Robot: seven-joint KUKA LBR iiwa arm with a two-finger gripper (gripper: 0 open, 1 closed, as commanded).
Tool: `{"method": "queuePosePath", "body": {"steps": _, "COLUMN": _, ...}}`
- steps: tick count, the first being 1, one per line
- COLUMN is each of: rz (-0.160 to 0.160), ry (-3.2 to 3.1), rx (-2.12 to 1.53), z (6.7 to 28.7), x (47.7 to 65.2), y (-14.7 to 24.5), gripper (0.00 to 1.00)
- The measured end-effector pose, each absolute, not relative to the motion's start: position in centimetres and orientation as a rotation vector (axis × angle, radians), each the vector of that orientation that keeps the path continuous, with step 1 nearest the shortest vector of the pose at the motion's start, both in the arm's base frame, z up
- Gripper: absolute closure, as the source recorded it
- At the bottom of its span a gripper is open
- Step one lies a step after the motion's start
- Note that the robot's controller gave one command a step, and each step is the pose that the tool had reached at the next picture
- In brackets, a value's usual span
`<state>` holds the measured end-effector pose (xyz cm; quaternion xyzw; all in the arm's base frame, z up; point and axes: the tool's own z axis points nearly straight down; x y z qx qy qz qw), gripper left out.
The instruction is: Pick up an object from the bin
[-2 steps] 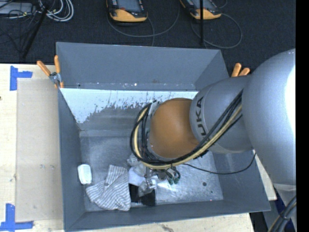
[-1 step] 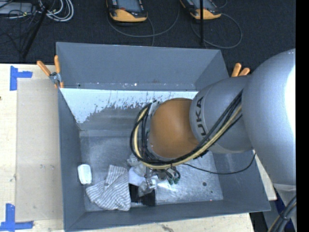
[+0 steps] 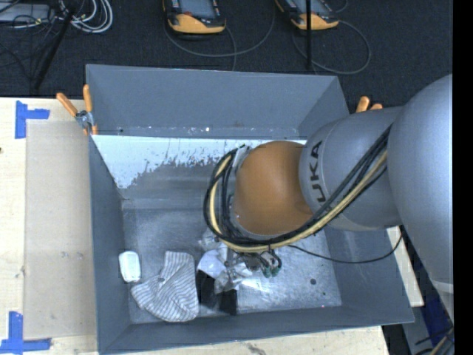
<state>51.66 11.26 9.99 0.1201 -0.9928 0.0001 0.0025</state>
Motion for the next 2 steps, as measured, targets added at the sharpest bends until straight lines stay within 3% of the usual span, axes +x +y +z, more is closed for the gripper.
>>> {"method": "queuePosePath", "body": {"steps": 1, "rz": -0.001, "ry": -3.119, "rx": 0.375, "z": 12.8, "x": 51.8, "y": 11.2, "gripper": 1.0}}
{"method": "queuePosePath", "body": {"steps": 2, "rz": -0.001, "ry": -3.119, "rx": 0.364, "z": 14.0, "x": 52.0, "y": 10.3, "gripper": 1.0}}
